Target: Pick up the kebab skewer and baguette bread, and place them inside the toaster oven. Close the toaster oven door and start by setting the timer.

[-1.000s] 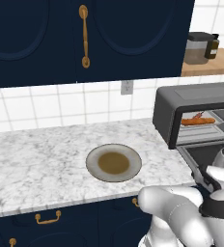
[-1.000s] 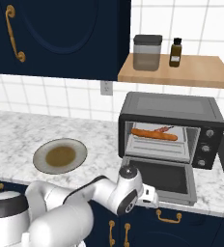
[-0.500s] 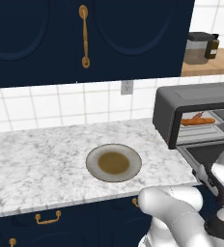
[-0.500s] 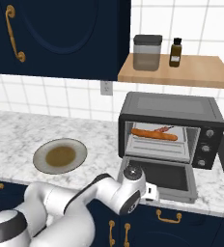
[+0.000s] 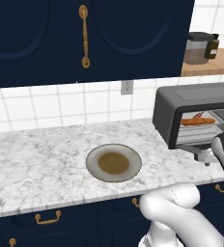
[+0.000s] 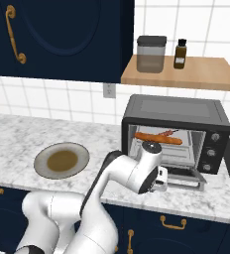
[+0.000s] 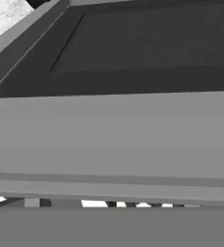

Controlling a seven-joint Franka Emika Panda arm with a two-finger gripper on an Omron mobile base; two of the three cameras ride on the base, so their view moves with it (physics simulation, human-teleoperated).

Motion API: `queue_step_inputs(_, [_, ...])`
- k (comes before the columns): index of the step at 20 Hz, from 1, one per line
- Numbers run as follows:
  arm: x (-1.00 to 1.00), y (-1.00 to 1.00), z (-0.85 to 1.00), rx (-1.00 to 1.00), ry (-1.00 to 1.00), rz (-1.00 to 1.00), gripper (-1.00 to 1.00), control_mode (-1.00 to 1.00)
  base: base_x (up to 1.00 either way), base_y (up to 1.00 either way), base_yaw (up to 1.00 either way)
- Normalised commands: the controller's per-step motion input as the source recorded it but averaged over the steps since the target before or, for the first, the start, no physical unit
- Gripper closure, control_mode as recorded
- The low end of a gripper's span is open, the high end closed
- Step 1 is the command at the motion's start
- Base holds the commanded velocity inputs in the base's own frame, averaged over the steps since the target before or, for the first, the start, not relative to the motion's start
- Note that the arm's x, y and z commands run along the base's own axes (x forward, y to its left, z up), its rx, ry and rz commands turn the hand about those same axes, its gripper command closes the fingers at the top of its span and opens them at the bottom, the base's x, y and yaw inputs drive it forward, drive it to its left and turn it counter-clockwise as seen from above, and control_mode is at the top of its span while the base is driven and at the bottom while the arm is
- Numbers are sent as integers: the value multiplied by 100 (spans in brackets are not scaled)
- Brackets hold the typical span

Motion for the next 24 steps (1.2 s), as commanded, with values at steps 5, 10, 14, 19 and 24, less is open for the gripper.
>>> queue_step_inputs(5, [79,70,27,-7,-36,-8,-100,-100,0,0,0])
queue_step_inputs(10, [79,61,6,-9,-36,-9,-100,-100,0,0,0])
queue_step_inputs(14, [70,30,3,-7,-29,-8,-100,-100,0,0,0])
queue_step_inputs(19, [61,0,29,-6,-11,-4,-100,-100,0,0,0])
queue_step_inputs(24, [34,-1,27,-5,-1,-3,-100,-100,0,0,0])
